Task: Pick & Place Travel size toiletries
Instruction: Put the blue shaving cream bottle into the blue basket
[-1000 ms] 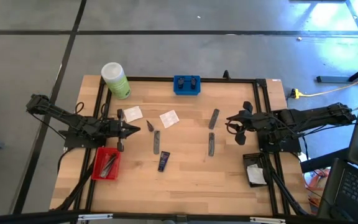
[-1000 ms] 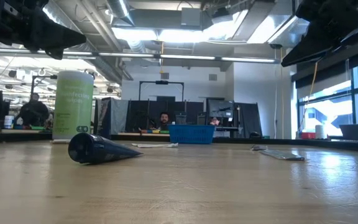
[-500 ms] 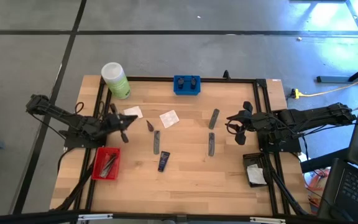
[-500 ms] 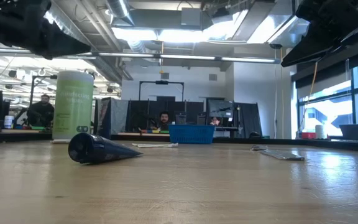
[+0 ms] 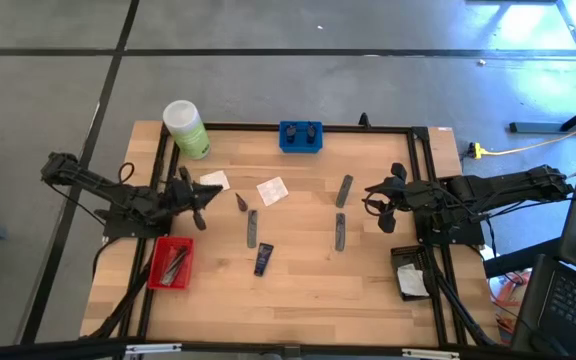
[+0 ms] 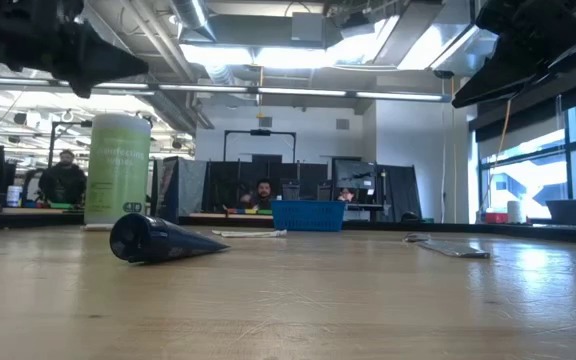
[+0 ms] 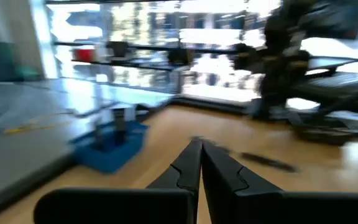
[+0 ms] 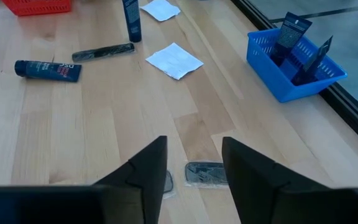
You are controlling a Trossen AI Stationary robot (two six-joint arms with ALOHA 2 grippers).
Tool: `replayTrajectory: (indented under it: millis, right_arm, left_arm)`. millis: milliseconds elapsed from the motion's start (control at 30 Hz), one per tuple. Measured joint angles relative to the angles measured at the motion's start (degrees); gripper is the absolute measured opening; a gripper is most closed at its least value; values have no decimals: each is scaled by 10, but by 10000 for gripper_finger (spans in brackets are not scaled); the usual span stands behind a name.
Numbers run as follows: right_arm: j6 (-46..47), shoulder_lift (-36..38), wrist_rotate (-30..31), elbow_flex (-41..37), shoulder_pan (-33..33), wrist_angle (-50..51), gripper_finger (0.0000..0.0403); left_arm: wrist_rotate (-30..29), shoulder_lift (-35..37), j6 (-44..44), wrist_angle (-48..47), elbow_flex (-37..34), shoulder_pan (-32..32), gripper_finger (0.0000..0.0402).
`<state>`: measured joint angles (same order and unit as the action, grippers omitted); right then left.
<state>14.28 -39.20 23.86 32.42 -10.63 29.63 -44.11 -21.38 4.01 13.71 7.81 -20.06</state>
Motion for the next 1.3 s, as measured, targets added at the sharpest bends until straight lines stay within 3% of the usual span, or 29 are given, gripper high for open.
replayTrajectory:
  millis: [100, 333, 533, 700, 833, 1033, 1300]
  right_arm:
    - [0, 0, 0, 0, 0, 0, 163]
    - [0, 0, 1, 0, 0, 0, 171]
    - [0, 0, 1, 0, 0, 0, 177]
    - [0, 0, 1, 0, 0, 0, 178]
    - [0, 0, 1, 0, 0, 0, 170]
    - [0, 0, 1, 0, 0, 0, 157]
    - [0, 0, 1, 0, 0, 0, 142]
  left_arm:
    - [47, 0, -24, 27, 0, 0, 6]
    - [59, -13, -103, 43, 15, 15, 11]
    - [117, -63, -132, -49, 93, 53, 54]
    - [205, -135, -165, -150, 166, 93, 85]
    - [235, -205, -128, -231, 208, 133, 103]
    - [273, -288, -134, -310, 240, 184, 137]
    - [350, -326, -169, -378, 275, 240, 154]
